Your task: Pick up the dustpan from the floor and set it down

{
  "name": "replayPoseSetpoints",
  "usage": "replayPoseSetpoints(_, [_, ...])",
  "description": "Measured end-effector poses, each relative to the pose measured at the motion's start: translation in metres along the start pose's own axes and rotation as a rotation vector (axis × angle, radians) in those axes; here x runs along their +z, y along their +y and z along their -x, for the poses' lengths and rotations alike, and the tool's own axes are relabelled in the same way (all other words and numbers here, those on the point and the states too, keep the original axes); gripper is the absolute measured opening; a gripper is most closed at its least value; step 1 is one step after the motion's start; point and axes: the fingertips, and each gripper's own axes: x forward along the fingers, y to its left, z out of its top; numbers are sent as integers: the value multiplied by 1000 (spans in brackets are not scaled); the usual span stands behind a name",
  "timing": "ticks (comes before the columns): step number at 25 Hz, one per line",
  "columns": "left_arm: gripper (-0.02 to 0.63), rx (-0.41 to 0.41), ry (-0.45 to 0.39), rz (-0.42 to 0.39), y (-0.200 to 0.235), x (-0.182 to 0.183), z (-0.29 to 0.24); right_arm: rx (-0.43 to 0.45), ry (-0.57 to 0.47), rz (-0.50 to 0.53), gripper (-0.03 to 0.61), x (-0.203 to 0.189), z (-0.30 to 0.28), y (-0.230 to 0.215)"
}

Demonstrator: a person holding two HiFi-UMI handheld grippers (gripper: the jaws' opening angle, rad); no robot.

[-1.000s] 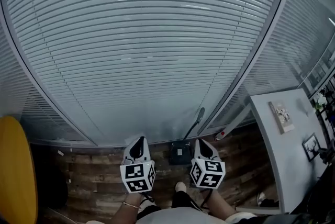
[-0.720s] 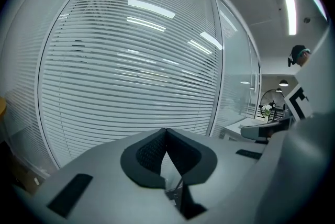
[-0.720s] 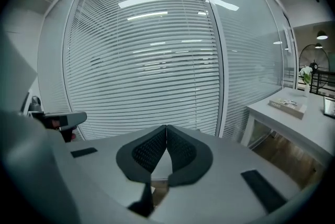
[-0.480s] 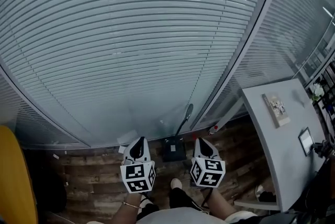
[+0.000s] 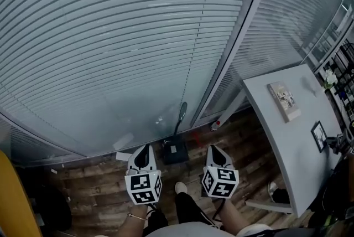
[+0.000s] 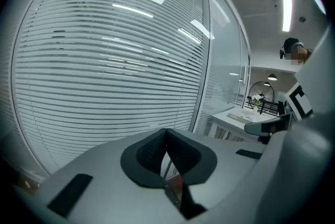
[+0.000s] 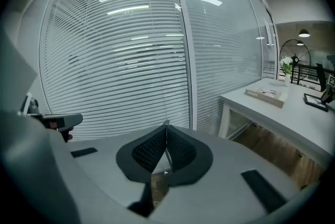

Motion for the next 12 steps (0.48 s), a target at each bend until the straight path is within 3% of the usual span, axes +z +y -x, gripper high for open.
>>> replayPoseSetpoints(12, [18, -20, 130, 6, -9, -72, -36, 3, 90, -10, 32, -57, -41, -24])
